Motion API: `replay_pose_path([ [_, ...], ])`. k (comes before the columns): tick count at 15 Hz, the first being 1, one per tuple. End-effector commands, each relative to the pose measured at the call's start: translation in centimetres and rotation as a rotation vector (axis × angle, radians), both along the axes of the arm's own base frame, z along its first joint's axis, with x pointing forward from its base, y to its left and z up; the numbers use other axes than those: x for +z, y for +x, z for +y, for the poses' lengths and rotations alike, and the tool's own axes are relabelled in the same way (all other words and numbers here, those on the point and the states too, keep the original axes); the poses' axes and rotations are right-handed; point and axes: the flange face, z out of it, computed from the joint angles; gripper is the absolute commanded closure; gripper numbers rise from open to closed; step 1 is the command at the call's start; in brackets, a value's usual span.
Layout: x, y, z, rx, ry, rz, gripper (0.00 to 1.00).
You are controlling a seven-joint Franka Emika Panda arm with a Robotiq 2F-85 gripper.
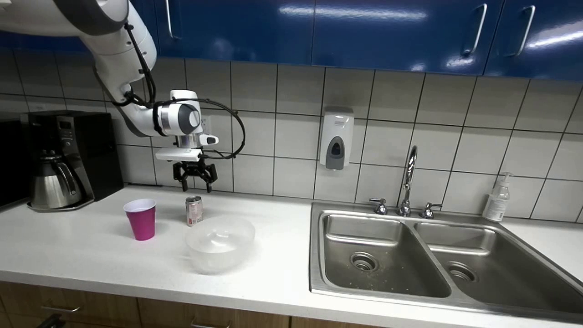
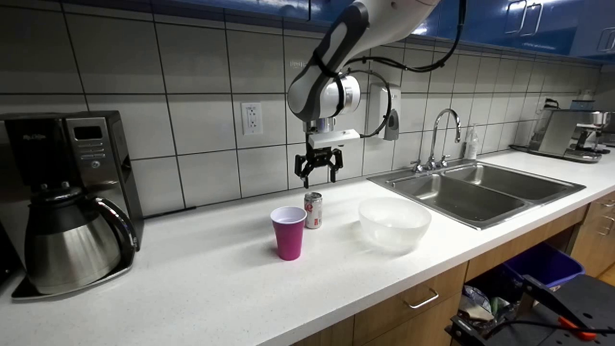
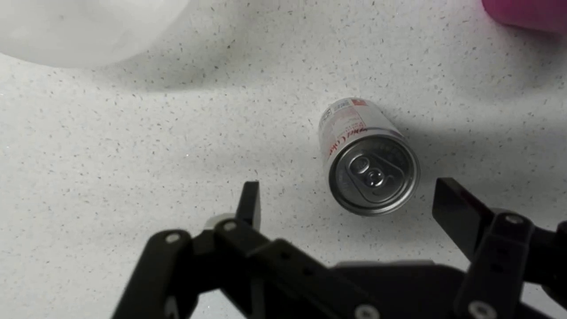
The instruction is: Pick up the can, then put it in the bowl
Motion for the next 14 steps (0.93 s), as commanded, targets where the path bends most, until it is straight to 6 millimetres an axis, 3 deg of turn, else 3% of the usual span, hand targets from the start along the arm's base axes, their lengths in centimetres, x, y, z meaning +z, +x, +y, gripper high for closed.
replay_pose_path([
  [1, -0.6, 0.7, 0.3, -0.009, -0.004, 0.049, 0.0],
  [7, -1.8, -0.1, 0.5, 0.003, -0.006, 0.064, 0.0],
  [14, -1.7, -0.1, 0.9, 0.008, -0.007, 0.074, 0.0],
])
